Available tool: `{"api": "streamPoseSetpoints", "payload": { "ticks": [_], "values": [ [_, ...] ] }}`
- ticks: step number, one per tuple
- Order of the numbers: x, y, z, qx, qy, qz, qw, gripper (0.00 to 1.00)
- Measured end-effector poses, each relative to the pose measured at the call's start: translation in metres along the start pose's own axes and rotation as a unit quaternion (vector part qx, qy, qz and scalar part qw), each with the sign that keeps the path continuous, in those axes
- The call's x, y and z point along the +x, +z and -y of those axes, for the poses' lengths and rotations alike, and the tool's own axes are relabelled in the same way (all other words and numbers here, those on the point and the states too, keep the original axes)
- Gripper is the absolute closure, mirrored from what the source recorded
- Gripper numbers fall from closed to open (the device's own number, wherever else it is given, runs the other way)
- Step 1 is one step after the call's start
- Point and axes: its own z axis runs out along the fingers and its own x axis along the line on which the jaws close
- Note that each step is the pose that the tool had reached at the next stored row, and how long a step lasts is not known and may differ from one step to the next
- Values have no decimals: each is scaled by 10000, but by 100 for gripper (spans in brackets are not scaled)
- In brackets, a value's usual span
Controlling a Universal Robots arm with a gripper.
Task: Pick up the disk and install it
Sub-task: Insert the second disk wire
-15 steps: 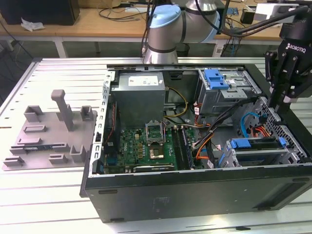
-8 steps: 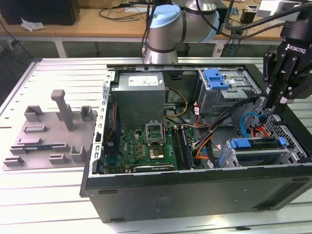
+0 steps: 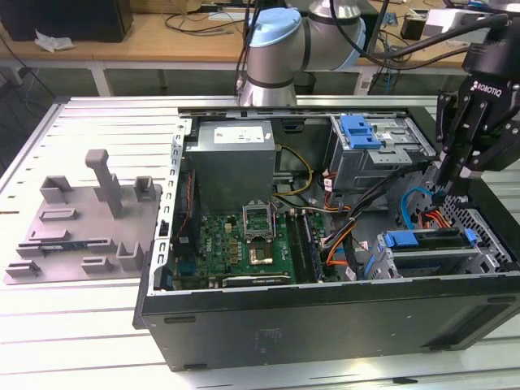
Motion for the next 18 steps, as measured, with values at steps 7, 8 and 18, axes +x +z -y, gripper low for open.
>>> {"api": "streamPoseSetpoints", "payload": {
  "ticks": [7,8,18],
  "values": [
    [-14,56,-49,2,119,-11,9999,70],
    [-15,62,-57,8,125,-10,9999,70],
    [-28,108,-54,24,148,-8,9999,70]
  ]
}}
